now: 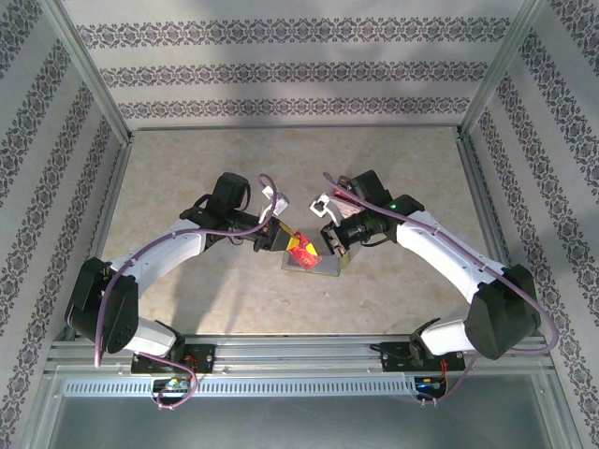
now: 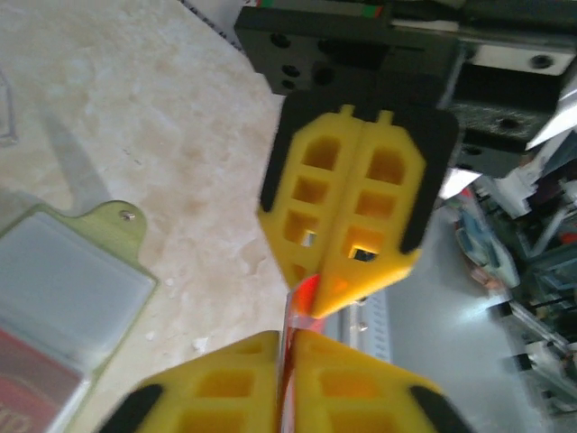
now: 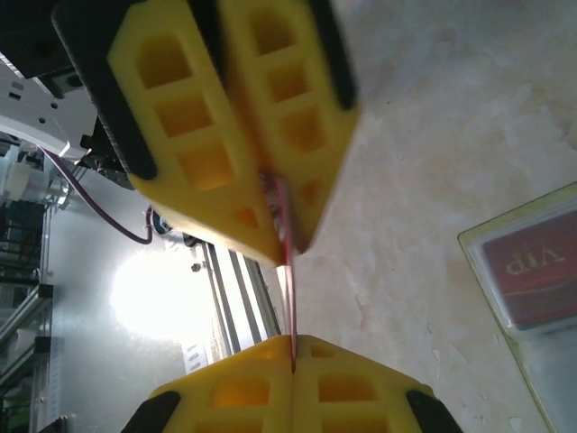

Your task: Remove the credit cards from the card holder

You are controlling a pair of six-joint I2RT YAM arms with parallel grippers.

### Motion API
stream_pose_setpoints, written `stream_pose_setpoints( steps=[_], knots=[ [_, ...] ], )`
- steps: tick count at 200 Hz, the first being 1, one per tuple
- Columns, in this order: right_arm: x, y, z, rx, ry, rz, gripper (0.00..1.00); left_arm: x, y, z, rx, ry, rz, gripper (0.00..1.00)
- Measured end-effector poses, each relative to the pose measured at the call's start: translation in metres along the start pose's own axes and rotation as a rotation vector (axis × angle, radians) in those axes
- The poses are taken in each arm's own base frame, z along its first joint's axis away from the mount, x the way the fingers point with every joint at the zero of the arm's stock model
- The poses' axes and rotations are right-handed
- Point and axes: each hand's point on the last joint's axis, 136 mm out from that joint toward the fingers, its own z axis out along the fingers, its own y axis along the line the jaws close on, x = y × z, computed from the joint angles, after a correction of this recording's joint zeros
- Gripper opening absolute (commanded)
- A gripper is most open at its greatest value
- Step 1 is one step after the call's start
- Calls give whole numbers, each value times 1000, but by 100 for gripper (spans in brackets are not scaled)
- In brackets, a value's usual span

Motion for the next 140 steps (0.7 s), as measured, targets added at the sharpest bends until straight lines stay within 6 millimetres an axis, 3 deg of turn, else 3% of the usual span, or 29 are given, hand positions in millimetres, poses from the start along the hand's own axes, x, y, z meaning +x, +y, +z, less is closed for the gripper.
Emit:
stream_pose_setpoints(
  steps=[19, 26, 53, 81, 140],
  knots=[
    [-3, 0, -5, -23, -20, 9, 27, -3, -5, 1, 25, -32, 15, 0],
    [-6, -1, -8, -28, -32, 7, 31, -1, -6, 0, 29, -43, 12, 0],
    [-17, 1, -25, -28, -109, -17, 33, -2, -11, -2, 40, -90, 1, 0],
    [-18, 11, -42, -39, -192, -47, 34, -19, -20, -7, 47, -158, 33, 0],
    [-9, 14, -52, -36, -273, -46, 36, -52, -33, -15, 75, -277, 74, 0]
  ],
)
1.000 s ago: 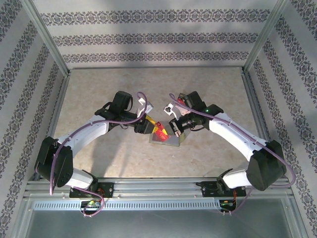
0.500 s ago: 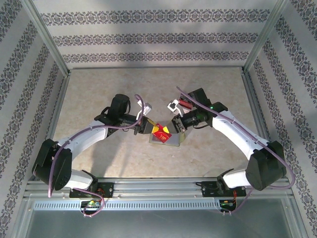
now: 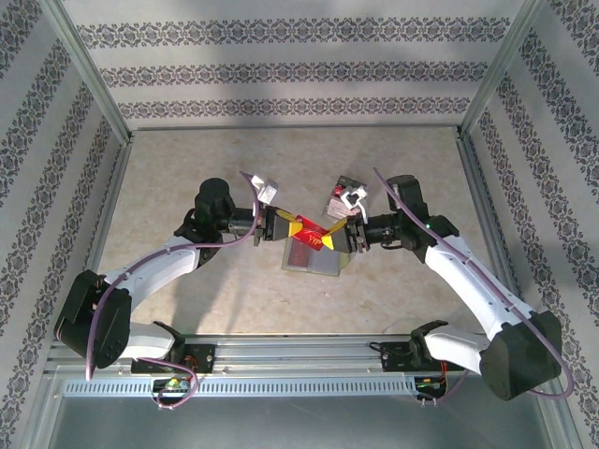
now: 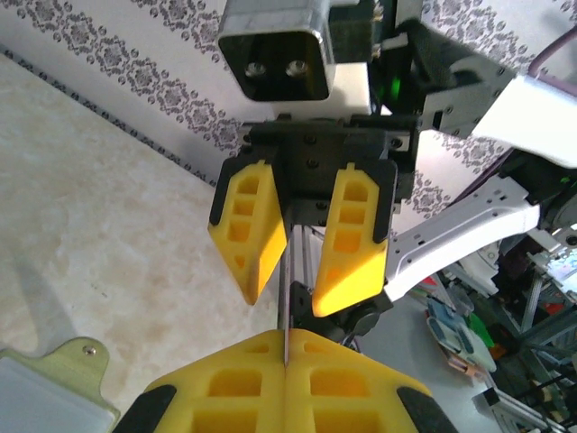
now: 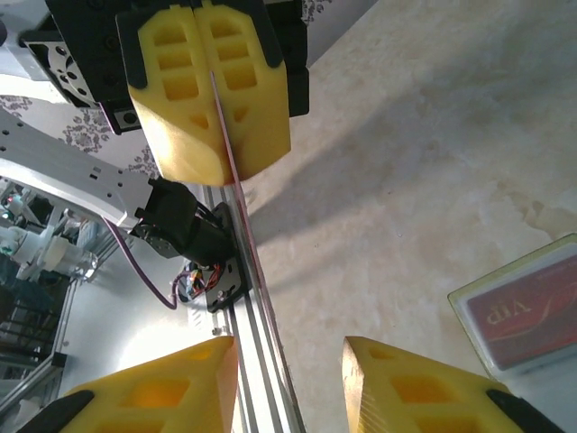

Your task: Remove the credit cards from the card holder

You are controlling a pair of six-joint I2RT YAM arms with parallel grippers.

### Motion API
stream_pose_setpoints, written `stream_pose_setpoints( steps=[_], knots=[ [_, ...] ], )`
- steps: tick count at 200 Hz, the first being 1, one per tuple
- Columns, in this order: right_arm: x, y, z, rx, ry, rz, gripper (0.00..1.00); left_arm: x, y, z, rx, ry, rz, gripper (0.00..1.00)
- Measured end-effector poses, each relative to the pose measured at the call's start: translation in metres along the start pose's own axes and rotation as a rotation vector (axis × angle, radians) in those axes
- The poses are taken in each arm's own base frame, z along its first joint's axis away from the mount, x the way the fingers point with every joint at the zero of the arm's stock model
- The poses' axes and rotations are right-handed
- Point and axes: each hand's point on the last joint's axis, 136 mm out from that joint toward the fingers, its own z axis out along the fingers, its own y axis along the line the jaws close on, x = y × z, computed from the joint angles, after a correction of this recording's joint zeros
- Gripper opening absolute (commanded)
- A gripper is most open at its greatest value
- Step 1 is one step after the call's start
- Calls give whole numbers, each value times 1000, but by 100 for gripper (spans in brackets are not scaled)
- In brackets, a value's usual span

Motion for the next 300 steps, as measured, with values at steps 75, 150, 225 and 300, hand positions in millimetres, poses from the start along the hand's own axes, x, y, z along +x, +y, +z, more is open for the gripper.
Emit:
stream_pose_setpoints(
  steps=[75, 150, 225, 300],
  knots=[
    [-18, 11, -3, -29, -74, -29, 15, -8, 4, 4, 28, -42, -42, 0],
    [-21, 1, -4, 28, -90, -21, 0, -9, 11, 4, -5, -51, -70, 65],
    [-40, -47, -39, 392, -175, -123, 0, -31, 28, -28, -379, -114, -56, 99],
    [-44, -111, -50, 497, -82, -229, 0, -28, 54, -52, -593, -173, -76, 99]
  ],
)
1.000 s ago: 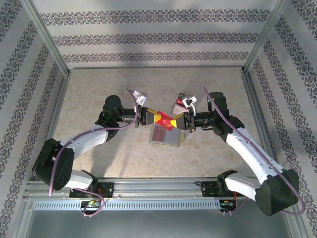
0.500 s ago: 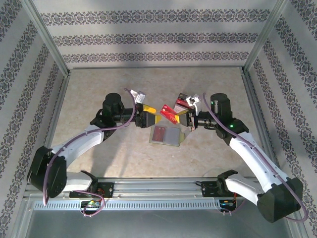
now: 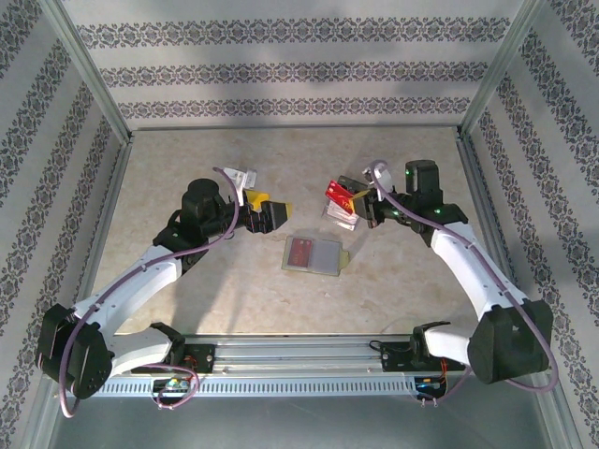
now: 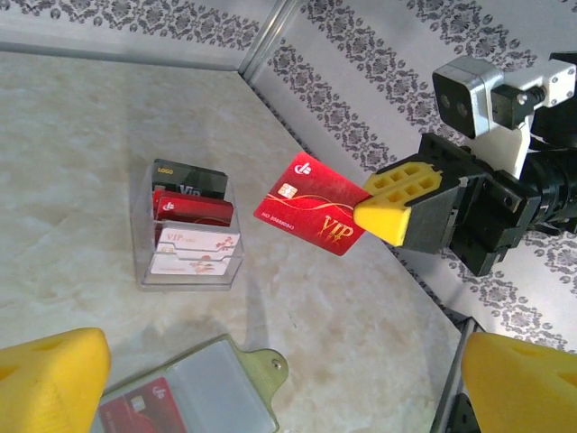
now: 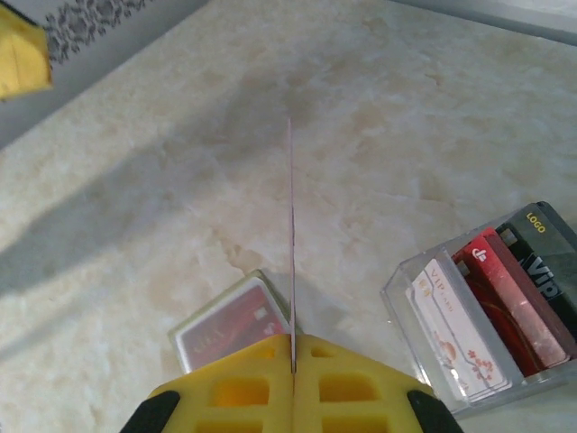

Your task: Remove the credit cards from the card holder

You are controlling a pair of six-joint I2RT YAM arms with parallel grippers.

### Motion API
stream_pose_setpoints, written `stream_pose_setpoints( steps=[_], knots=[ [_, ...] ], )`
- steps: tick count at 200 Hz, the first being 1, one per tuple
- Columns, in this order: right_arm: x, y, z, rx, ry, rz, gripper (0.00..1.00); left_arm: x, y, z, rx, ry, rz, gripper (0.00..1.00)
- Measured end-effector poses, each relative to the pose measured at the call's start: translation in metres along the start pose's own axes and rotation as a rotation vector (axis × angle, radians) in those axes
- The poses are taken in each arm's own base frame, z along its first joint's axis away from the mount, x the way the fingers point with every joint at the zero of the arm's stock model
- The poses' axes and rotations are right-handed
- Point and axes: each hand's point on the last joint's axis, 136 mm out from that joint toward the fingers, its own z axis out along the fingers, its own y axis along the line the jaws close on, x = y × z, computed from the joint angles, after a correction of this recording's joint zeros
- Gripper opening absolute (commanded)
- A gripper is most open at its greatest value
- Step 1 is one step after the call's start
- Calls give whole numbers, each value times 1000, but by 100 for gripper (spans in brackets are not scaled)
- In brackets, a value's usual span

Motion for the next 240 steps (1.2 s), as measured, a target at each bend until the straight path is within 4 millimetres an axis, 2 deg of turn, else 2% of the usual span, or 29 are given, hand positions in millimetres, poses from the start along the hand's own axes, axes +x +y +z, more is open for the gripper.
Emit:
stream_pose_setpoints(
  steps=[36, 65, 91, 132, 185, 240],
  knots=[
    [1, -22, 8, 25, -2, -101, 0, 0, 4, 1, -22, -4, 7, 99],
    [13, -51, 23, 42, 42, -110, 0, 3, 10, 5, -39, 5, 2, 100],
    [24, -70, 34, 44, 77, -112, 0, 7, 14, 8, -47, 17, -4, 99],
    [27, -99, 41, 60, 102, -121, 0, 9, 18, 10, -56, 25, -9, 100],
    [37, -116, 57, 41, 151, -110, 0, 15, 23, 15, -64, 42, -18, 100],
    [44, -124, 66, 25, 191, -93, 0, 14, 24, 15, -73, 40, -4, 99]
  ],
)
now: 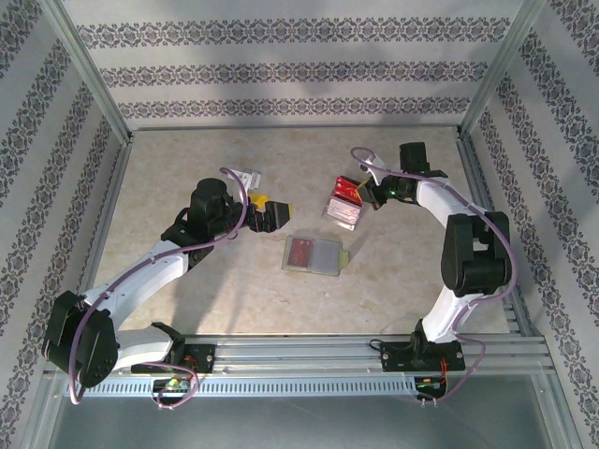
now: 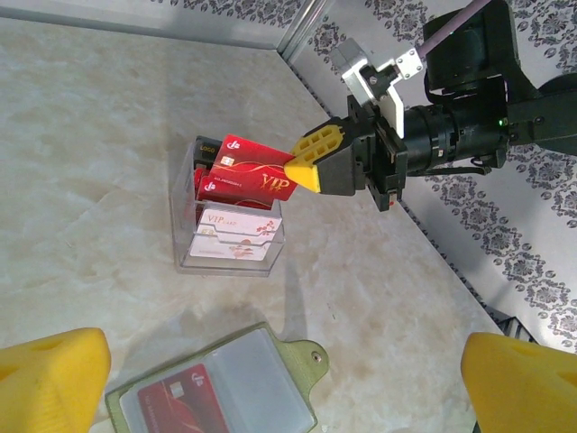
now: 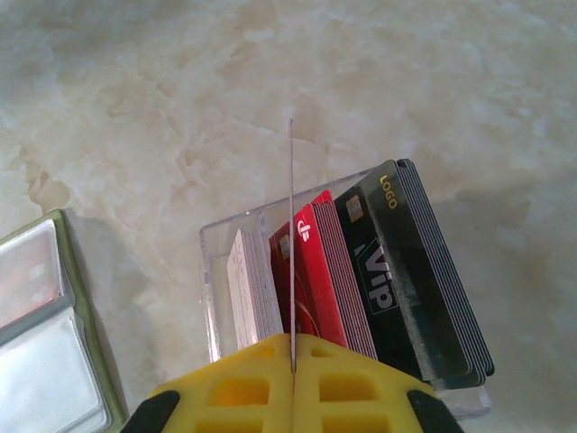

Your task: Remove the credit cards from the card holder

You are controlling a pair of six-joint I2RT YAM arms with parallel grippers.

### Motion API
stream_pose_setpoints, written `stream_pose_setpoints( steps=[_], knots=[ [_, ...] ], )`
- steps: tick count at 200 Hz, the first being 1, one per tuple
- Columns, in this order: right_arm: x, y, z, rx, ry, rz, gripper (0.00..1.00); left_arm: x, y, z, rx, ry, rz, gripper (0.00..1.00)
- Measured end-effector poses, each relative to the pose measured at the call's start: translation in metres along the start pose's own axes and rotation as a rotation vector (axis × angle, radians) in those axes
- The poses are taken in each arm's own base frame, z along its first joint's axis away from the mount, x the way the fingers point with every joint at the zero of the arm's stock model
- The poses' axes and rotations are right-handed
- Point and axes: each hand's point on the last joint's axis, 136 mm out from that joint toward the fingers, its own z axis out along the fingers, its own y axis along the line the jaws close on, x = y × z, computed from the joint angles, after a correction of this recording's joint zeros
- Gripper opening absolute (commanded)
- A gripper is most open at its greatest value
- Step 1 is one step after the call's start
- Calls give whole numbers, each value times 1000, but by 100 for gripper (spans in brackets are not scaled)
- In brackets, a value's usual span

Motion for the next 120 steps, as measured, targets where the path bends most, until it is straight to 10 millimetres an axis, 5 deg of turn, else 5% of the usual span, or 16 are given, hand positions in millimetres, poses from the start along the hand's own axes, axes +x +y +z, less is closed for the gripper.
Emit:
stream_pose_setpoints(
  steps=[120],
  knots=[
    [10, -19, 10, 11, 120, 49, 0, 1, 3, 0, -15, 4, 7, 99]
  ],
)
